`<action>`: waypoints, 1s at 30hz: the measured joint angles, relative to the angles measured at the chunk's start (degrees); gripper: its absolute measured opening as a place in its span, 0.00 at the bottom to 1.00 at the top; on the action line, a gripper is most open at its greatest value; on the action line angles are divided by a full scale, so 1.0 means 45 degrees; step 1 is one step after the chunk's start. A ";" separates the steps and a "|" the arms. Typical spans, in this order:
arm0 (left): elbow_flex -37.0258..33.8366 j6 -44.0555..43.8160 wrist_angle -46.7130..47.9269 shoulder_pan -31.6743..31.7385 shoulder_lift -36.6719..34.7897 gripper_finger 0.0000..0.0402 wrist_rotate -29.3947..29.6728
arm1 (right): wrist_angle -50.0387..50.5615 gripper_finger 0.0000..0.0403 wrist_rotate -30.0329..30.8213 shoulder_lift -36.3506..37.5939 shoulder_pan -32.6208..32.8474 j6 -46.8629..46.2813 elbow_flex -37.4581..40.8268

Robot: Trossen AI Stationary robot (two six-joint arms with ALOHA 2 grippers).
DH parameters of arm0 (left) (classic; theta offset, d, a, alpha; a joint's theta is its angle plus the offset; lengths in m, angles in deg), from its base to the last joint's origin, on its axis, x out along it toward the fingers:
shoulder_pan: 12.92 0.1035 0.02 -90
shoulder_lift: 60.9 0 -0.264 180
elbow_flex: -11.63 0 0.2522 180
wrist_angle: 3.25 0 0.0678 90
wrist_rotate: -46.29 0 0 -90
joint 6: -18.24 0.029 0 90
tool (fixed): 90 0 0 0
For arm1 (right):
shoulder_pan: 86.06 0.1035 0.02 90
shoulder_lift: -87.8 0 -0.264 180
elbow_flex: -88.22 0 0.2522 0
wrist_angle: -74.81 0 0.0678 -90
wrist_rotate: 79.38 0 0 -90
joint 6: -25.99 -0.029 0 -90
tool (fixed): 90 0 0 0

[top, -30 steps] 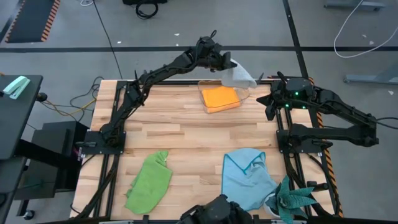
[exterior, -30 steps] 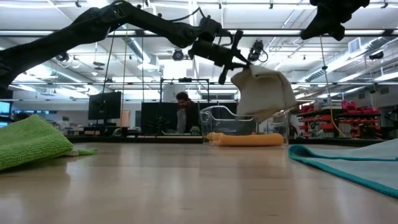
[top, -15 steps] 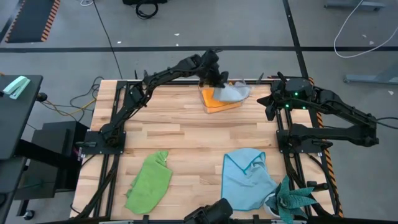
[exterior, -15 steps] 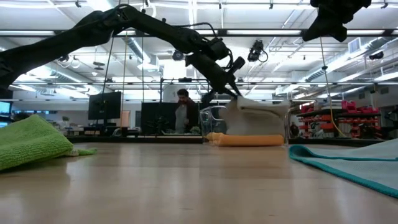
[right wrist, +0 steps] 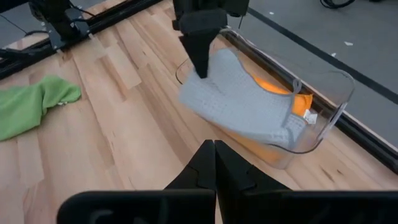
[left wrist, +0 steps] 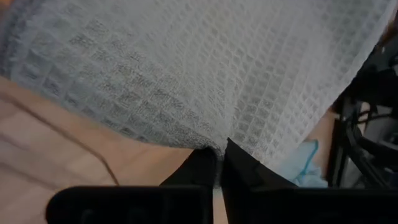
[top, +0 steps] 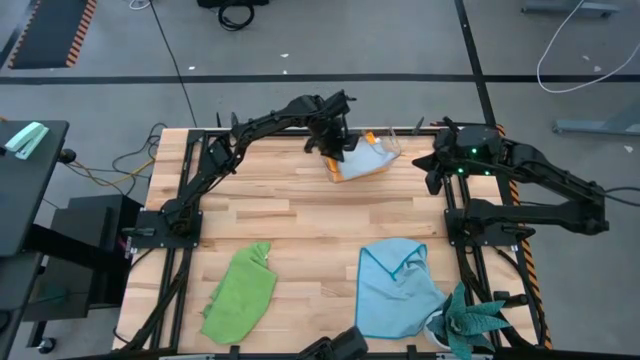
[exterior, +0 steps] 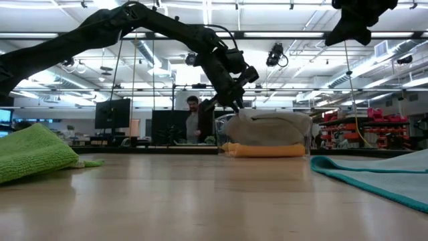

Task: Fold microfiber towels
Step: Put the gray microfiber cloth into the transparent bin

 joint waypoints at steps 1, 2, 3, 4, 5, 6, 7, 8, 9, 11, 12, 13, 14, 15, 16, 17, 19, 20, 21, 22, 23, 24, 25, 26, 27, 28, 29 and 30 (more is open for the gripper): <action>0.0000 -0.0005 0.0160 0.0001 0.0000 0.06 -0.0053 | 0.0000 0.01 0.0000 -0.0065 0.0000 0.0038 0.0000; 0.0000 0.0005 0.0322 -0.0001 0.0000 0.07 -0.0044 | -0.0001 0.01 0.0000 -0.0148 0.0000 0.0044 0.0000; 0.0000 0.0033 0.0363 0.0009 0.0000 0.07 -0.0041 | -0.0001 0.01 0.0000 -0.0247 0.0000 0.0052 0.0000; 0.0000 0.0059 0.0347 0.0035 0.0000 0.08 -0.0034 | -0.0003 0.01 0.0000 -0.0343 0.0000 0.0065 0.0000; 0.0000 0.0058 0.0319 0.0051 0.0000 0.08 -0.0029 | 0.0000 0.01 -0.0002 -0.0449 0.0000 0.0073 0.0000; 0.0000 0.0056 0.0258 0.0085 0.0000 0.09 -0.0010 | -0.0002 0.01 -0.0005 -0.0544 0.0000 0.0078 0.0000; 0.0000 0.0058 0.0203 0.0122 0.0000 0.09 -0.0035 | 0.0000 0.01 -0.0028 -0.0649 0.0000 0.0101 0.0000; 0.0000 0.0096 0.0183 0.0145 -0.0012 0.10 -0.0056 | -0.0004 0.01 -0.0113 -0.0764 0.0000 0.0185 0.0000; 0.0000 0.0185 0.0162 0.0149 -0.0033 0.11 -0.0126 | 0.0000 0.01 -0.0228 -0.0870 0.0000 0.0248 0.0000; 0.0000 0.0399 0.0069 0.0155 -0.0080 0.13 -0.0310 | 0.0000 0.01 -0.0411 -0.1083 0.0000 0.0310 0.0000; 0.0000 0.0516 0.0071 0.0160 -0.0083 0.14 -0.0489 | 0.0000 0.01 -0.0442 -0.1179 0.0000 0.0320 0.0000; 0.0000 0.0685 0.0059 0.0179 -0.0083 0.16 -0.0671 | -0.0005 0.01 -0.0439 -0.1279 0.0000 0.0362 0.0000; -0.0005 0.0734 0.0027 0.0202 -0.0083 0.18 -0.0861 | -0.0004 0.01 -0.0437 -0.1375 0.0000 0.0402 0.0000; -0.0005 0.0738 -0.0021 0.0202 -0.0083 0.19 -0.1039 | -0.0005 0.01 -0.0437 -0.1459 0.0000 0.0458 0.0000; -0.0005 0.0733 -0.0089 0.0206 -0.0083 0.21 -0.1152 | -0.0005 0.01 -0.0437 -0.1525 0.0000 0.0515 0.0000; -0.0005 0.0747 -0.0149 0.0207 -0.0083 0.23 -0.1230 | -0.0007 0.01 -0.0442 -0.1591 0.0000 0.0549 0.0000; -0.0005 0.0827 -0.0131 0.0215 -0.0083 0.27 -0.1261 | -0.0006 0.01 -0.0441 -0.1706 0.0000 0.0554 0.0000; -0.0005 0.0848 -0.0128 0.0223 -0.0083 0.29 -0.1259 | -0.0010 0.01 -0.0437 -0.1758 0.0000 0.0554 0.0000; -0.0005 0.0865 -0.0129 0.0242 -0.0083 0.31 -0.1258 | -0.0010 0.01 -0.0437 -0.1797 0.0000 0.0554 0.0000; -0.0005 0.0865 -0.0142 0.0255 -0.0083 0.33 -0.1267 | -0.0010 0.01 -0.0437 -0.1831 0.0000 0.0554 0.0000; -0.0005 0.0860 -0.0126 0.0269 -0.0083 0.35 -0.1258 | -0.0010 0.01 -0.0442 -0.1866 0.0000 0.0554 0.0000; -0.0005 0.0860 -0.0098 0.0293 -0.0083 0.36 -0.1269 | -0.0007 0.01 -0.0442 -0.1885 0.0000 0.0554 0.0000; -0.0005 0.0843 -0.0064 0.0334 -0.0083 0.38 -0.1328 | -0.0005 0.01 -0.0442 -0.1889 0.0000 0.0554 0.0000; -0.0005 0.0806 0.0026 0.0379 -0.0109 0.40 -0.1469 | -0.0007 0.01 -0.0442 -0.1887 0.0000 0.0554 0.0000; -0.0008 0.0822 0.0284 0.0428 -0.0179 0.41 -0.1595 | -0.0008 0.01 -0.0442 -0.1884 0.0000 0.0549 0.0000; -0.0010 0.0856 0.0453 0.0450 -0.0236 0.42 -0.1623 | -0.0005 0.01 -0.0442 -0.1884 0.0000 0.0543 0.0000; -0.0010 0.0949 0.0498 0.0505 -0.0343 0.43 -0.1654 | -0.0010 0.01 -0.0442 -0.1884 0.0000 0.0529 0.0000; -0.0010 0.0983 0.0696 0.0575 -0.0451 0.44 -0.1642 | -0.0010 0.01 -0.0444 -0.1884 0.0000 0.0532 0.0000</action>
